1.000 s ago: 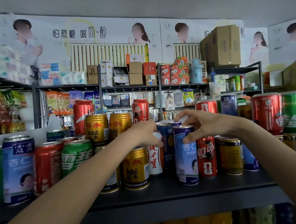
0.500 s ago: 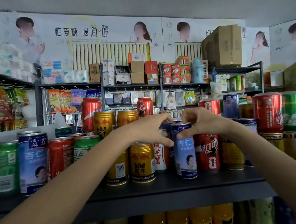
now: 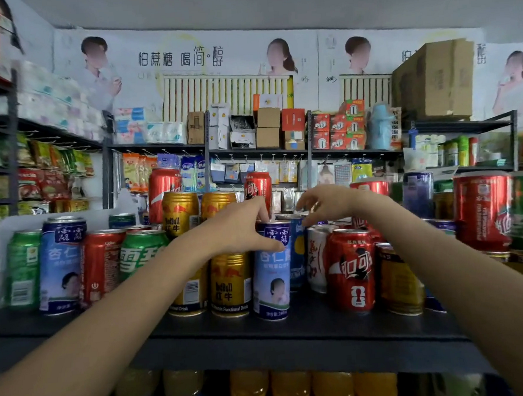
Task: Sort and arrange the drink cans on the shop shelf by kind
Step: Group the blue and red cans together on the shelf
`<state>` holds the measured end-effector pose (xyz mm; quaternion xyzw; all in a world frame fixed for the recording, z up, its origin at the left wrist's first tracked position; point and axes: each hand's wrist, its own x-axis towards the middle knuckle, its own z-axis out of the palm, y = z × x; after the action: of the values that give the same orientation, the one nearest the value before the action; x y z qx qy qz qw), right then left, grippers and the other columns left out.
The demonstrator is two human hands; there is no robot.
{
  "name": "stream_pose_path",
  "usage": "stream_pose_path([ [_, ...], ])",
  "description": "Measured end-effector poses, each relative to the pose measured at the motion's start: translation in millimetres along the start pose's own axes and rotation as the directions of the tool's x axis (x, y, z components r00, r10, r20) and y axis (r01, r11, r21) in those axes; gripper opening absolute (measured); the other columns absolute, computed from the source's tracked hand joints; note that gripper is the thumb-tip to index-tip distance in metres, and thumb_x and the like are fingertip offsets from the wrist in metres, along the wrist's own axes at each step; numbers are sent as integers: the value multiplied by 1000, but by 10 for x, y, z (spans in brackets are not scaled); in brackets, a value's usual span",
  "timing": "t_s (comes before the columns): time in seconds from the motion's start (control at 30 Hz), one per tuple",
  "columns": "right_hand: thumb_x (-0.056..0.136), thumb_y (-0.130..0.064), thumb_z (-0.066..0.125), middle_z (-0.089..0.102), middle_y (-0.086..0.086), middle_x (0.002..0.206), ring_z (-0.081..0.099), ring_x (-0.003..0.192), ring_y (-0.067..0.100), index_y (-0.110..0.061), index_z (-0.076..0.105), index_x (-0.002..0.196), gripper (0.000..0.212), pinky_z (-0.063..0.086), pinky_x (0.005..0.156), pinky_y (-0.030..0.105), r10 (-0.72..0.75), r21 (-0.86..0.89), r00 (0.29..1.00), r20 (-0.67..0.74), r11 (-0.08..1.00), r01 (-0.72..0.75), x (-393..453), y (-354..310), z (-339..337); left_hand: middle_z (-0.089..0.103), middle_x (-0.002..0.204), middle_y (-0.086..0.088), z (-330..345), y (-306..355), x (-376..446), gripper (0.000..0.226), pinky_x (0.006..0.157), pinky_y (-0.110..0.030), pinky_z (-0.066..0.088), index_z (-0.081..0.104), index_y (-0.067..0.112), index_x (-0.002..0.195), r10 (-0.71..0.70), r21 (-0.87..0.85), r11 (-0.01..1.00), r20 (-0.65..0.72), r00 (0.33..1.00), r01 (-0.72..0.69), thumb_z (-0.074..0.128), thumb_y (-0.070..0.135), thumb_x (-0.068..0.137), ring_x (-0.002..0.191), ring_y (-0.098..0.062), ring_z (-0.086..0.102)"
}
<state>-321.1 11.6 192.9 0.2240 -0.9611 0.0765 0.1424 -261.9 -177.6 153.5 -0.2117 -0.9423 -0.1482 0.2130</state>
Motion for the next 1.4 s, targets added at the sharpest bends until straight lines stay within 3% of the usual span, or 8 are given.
stream_pose_path([
  [0.3, 77, -22, 72, 53, 6, 117, 48, 100, 20, -8, 51, 112, 43, 39, 78, 27, 62, 279, 991, -118, 960, -27, 211, -38, 286, 56, 100, 0, 48, 191, 15, 46, 75, -30, 50, 40, 17, 103, -130, 82, 988, 21, 991, 128, 68, 43, 78, 89, -15, 57],
  [0.53, 74, -15, 75, 52, 8, 112, 57, 97, 23, -12, 37, 118, 58, 52, 82, 33, 187, 694, 865, -465, 684, 225, -101, -76, -260, 54, 113, 0, 2, 202, 36, 50, 81, -31, 49, 40, 18, 110, -187, 54, 981, 57, 981, 184, 67, 45, 77, 99, -14, 54],
  [0.67, 77, -15, 72, 51, 1, 97, 59, 83, 15, -17, 34, 116, 54, 54, 68, 24, 196, 692, 751, -630, 581, 429, -407, -197, -601, 42, 139, 0, -115, 344, 61, 66, 94, -24, 33, 36, 16, 131, -113, -323, 945, -209, 971, 41, 65, 42, 78, 124, -14, 42],
  [0.77, 81, -14, 69, 53, 7, 100, 60, 82, 17, -18, 34, 114, 48, 53, 64, 25, 230, 771, 753, -617, 368, 520, -593, -239, -730, 51, 132, -3, -191, 476, 94, 50, 100, -26, 33, 45, 19, 123, -114, -707, 703, -222, 968, -79, 62, 35, 79, 116, -13, 50],
  [0.87, 84, -16, 65, 56, 12, 103, 61, 86, 22, -15, 36, 115, 42, 55, 71, 28, 257, 827, 786, -562, 191, 529, -744, -172, -763, 59, 121, -9, -251, 519, 92, 36, 100, -35, 42, 49, 18, 116, -142, -963, 251, -142, 980, -104, 59, 27, 82, 105, -19, 62],
  [1.0, 81, -10, 66, 53, 12, 113, 63, 96, 27, -16, 40, 122, 48, 55, 75, 33, 106, 890, 923, -370, 327, 319, -947, -27, -649, 59, 115, -12, -359, 505, 131, 26, 90, -37, 49, 51, 14, 110, -259, -983, -51, -157, 953, -176, 58, 22, 87, 102, -23, 60],
  [1.13, 77, -6, 71, 53, 7, 108, 61, 93, 17, -27, 28, 137, 77, 50, 69, 22, -51, 720, 970, -236, 661, 210, -1024, -67, -430, 59, 110, -9, -382, 626, 190, 35, 77, -32, 56, 49, 8, 120, -220, -985, 26, -171, 960, -169, 58, 18, 87, 98, -20, 60],
  [1.4, 78, -8, 71, 68, 9, 98, 67, 82, 16, -28, 38, 133, 68, 53, 66, 22, -66, 812, 962, -265, 522, 260, -877, -45, -365, 57, 117, -6, -290, 823, 225, 42, 88, -30, 49, 46, 19, 124, -140, -851, 520, -162, 977, -67, 62, 26, 85, 105, -16, 58],
])
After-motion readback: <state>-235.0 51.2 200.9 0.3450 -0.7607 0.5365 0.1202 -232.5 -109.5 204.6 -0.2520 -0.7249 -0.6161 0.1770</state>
